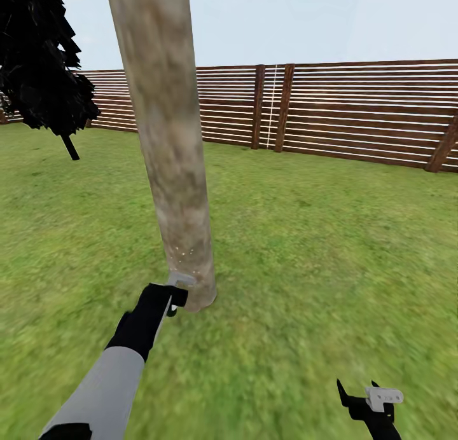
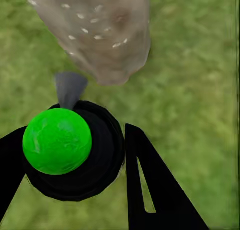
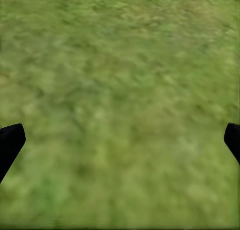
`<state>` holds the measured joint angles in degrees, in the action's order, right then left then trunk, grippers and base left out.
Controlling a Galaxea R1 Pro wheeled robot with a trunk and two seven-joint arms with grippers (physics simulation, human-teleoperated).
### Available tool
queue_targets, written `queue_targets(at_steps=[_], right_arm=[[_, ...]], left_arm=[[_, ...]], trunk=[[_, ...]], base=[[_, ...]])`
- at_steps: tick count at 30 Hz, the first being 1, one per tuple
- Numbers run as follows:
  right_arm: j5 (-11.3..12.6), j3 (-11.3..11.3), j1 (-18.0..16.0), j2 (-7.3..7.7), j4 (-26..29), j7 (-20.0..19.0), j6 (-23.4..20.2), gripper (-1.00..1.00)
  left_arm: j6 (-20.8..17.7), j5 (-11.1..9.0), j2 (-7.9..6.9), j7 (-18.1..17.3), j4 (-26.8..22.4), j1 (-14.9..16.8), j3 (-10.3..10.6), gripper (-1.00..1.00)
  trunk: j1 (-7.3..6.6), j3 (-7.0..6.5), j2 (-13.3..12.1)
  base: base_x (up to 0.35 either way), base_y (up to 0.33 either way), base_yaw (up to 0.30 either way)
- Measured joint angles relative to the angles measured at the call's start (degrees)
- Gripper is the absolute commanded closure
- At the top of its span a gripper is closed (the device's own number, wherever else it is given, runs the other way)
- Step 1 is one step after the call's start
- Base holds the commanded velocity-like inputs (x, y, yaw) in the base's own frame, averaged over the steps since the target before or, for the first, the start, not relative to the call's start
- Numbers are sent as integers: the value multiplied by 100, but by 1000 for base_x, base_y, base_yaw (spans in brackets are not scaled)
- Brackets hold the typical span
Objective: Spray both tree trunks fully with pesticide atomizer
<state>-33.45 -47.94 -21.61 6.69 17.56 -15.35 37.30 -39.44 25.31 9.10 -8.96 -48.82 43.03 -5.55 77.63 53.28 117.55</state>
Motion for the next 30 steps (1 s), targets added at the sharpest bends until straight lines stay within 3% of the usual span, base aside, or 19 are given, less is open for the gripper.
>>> queue_targets(at_steps=[5,6,8,9,10,12,13,15,18,22,26,28,30], right_arm=[[-5,0,-2,0,-3,0,1,-100],[-5,0,1,0,-7,0,1,-100],[-10,2,-2,-1,-130,-5,-1,-100],[-8,1,-4,-1,-170,-7,-2,-100],[-7,0,-3,0,-184,-8,-3,-100],[-7,0,-2,0,-194,-8,-3,-100],[-6,0,1,0,-197,-9,-4,-100],[-6,0,-2,0,-198,-9,-4,-100],[-7,0,0,0,-198,-9,-4,-100],[-7,0,-3,0,-200,-8,-4,-100],[-6,0,0,0,-198,-9,-4,-100],[-6,0,-1,0,-198,-9,-4,-100],[-6,0,-2,0,-198,-9,-4,-100]], left_arm=[[-2,62,-105,-171,-50,7,106,100],[-1,102,-217,-175,-54,9,98,100],[-11,105,-599,-265,-57,25,-11,100],[-16,83,-726,-525,-58,40,-177,100],[-23,40,-763,-750,-58,36,-280,100],[-28,38,-743,-997,-63,24,-332,100],[-36,0,-666,-1066,-66,25,-311,100],[-50,-5,-369,-1092,-67,25,-174,100],[-194,37,-194,-1095,-74,51,52,100],[-311,105,-278,-1106,-656,36,26,100],[-692,83,-493,-1111,-1050,28,20,100],[-960,28,-450,-1112,-1093,57,80,100],[-1052,-9,-283,-1113,-1103,84,234,100]], trunk=[[0,0,0],[0,0,0],[0,0,0],[0,0,0],[0,0,0],[0,0,0],[0,0,0],[0,0,0],[0,0,0],[2,0,0],[1,0,0],[0,0,0],[0,0,0]], base=[[-2,0,0],[0,0,0],[0,0,0],[0,0,0],[0,0,0],[0,0,0],[0,0,0],[0,0,0],[-2,0,0],[-219,108,0],[-161,76,0],[-16,7,0],[-3,2,0]])
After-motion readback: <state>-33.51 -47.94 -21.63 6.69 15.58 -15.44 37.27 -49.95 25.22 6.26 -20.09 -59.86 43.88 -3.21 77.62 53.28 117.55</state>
